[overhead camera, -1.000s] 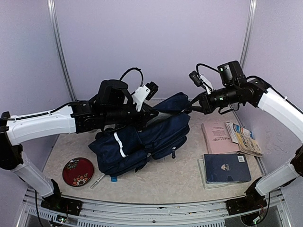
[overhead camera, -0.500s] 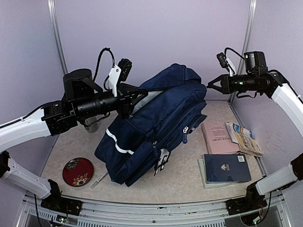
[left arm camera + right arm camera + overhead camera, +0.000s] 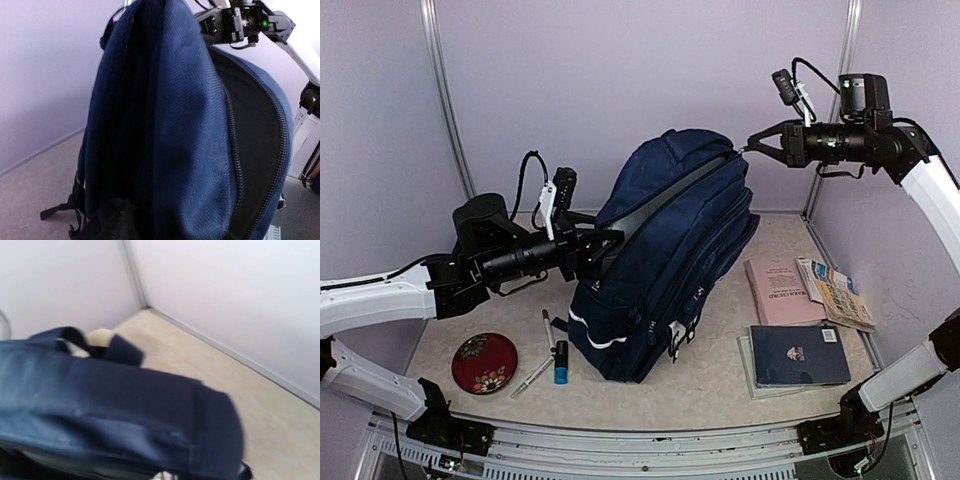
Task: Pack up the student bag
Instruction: Unzip the largest pocket of the student bag, then hold the largest pocket of the student bag.
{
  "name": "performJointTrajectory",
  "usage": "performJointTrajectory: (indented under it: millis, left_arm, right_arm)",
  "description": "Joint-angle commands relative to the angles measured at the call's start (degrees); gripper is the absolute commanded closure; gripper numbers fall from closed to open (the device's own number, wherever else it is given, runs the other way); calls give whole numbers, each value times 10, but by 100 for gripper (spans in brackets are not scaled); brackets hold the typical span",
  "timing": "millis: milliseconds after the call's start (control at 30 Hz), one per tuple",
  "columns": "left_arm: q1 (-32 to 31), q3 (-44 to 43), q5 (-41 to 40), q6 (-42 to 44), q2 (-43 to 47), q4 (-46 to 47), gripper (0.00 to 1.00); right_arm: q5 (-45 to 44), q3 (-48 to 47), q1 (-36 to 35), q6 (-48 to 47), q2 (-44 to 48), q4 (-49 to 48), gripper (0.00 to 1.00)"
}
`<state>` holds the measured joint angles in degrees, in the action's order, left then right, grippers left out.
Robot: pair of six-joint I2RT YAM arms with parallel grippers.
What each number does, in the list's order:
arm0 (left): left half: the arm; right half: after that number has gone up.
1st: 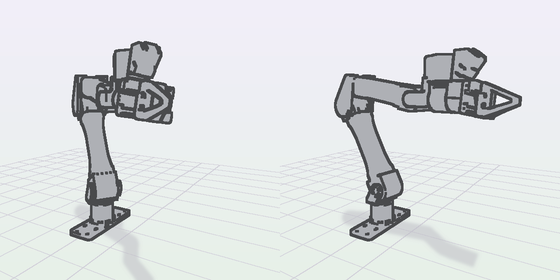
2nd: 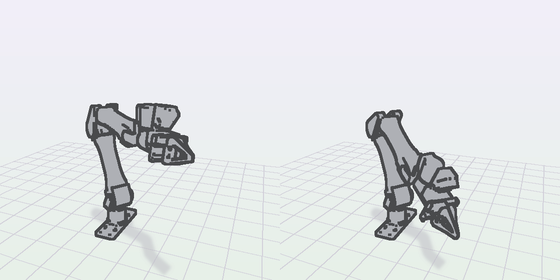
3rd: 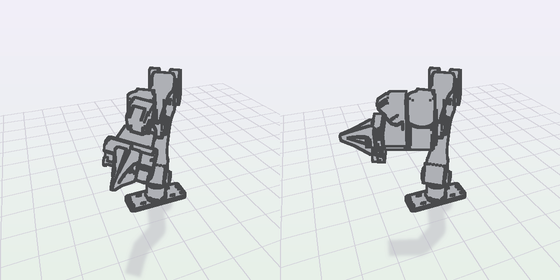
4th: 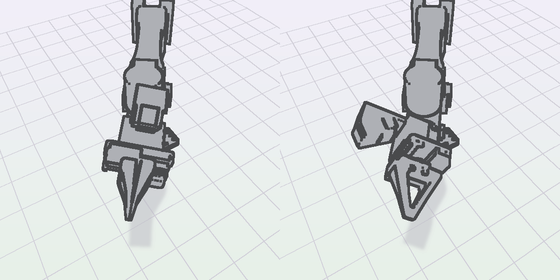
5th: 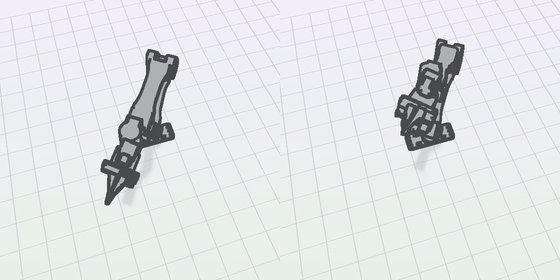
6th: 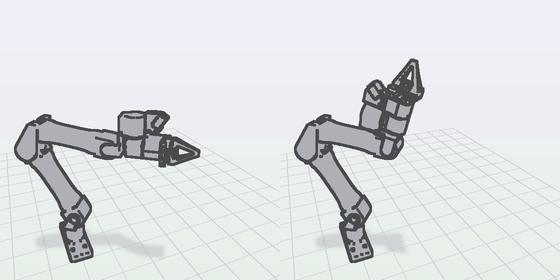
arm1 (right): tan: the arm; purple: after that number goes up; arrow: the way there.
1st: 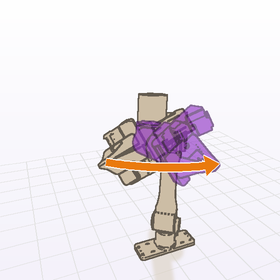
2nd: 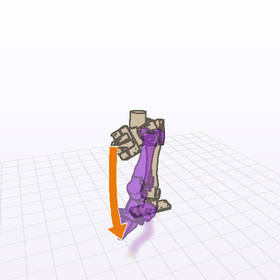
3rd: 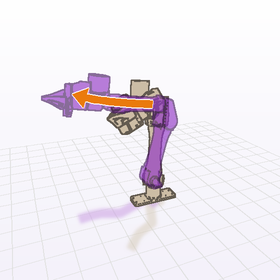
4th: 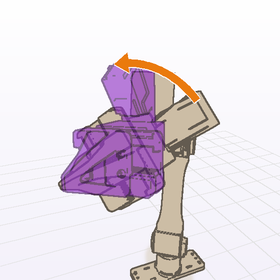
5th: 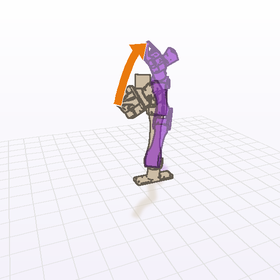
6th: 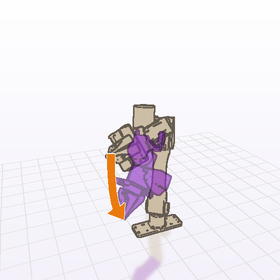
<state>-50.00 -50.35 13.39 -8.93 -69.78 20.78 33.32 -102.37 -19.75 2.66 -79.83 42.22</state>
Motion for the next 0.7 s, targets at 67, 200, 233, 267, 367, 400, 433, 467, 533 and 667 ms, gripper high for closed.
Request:
performJointTrajectory:
  millis: [67,200,233,267,367,400,433,467,533,667]
  left_arm:
    - [-27,-31,-65,44,18,-86,23]
    - [-81,-143,-189,83,-26,-204,10]
    - [-82,-160,-198,76,-34,-214,7]
    - [-83,-173,-202,71,-40,-219,5]
    - [-83,-203,-222,73,-51,-221,2]
    - [-84,-213,-235,78,-54,-221,2]
    - [-85,-224,-242,83,-55,-224,2]
    - [-85,-234,-244,87,-58,-227,2]
    - [-86,-255,-244,99,-66,-234,1]
    - [-86,-301,-252,124,-96,-258,2]
  right_arm:
    - [16,-34,-94,2,-12,-71,100]
    - [-11,-44,-129,2,-29,-76,100]
    - [-22,-45,-139,-1,-32,-74,100]
    - [-30,-47,-149,-5,-36,-73,100]
    - [-41,-51,-170,-12,-45,-65,100]
    - [-48,-53,-175,-14,-48,-62,100]
    - [-54,-57,-181,-17,-51,-58,100]
    - [-59,-60,-186,-19,-55,-54,100]
    - [-64,-63,-192,-20,-59,-49,100]
    - [-66,-64,-202,-23,-66,-49,100]
